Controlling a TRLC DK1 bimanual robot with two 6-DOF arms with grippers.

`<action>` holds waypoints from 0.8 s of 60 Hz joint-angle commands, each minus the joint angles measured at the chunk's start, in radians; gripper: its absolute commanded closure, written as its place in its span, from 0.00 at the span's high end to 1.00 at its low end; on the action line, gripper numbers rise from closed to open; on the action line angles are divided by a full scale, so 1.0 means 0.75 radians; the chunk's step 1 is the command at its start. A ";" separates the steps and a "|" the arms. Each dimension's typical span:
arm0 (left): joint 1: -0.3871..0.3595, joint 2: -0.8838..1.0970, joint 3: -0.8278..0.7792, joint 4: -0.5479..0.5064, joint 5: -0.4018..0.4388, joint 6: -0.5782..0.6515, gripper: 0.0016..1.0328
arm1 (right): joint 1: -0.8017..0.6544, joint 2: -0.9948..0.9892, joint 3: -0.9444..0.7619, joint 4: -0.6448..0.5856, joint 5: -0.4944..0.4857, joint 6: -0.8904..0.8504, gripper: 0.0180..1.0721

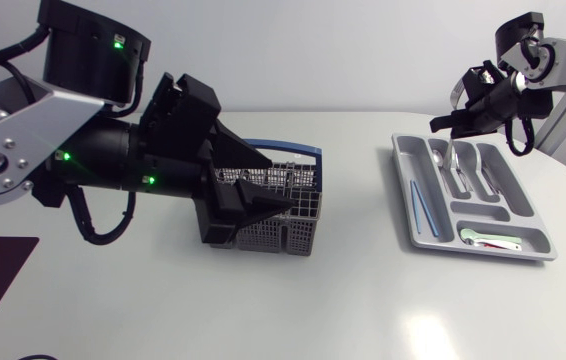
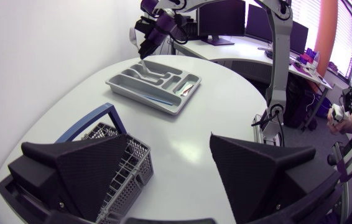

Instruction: Unload the cutlery basket into the drawer organizer.

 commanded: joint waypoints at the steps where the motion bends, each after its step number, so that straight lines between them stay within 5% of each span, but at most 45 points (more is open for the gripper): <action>1: 0.012 -0.018 -0.035 -0.001 -0.007 0.024 0.95 | 0.020 0.055 0.024 0.039 0.133 0.063 0.05; 6: 0.012 -0.024 -0.043 0.001 -0.007 0.024 0.95 | 0.055 0.062 -0.009 0.107 0.292 0.067 0.05; 14: 0.024 -0.028 -0.052 0.003 -0.007 0.028 0.95 | 0.055 0.074 0.002 0.131 0.358 0.145 0.05; 24: 0.032 -0.034 -0.052 -0.001 -0.007 0.030 0.95 | 0.027 0.233 0.216 -0.151 0.396 0.292 0.05; 48: 0.020 -0.030 -0.033 -0.017 -0.007 0.024 0.95 | -0.045 0.512 0.482 -0.294 0.685 0.333 0.05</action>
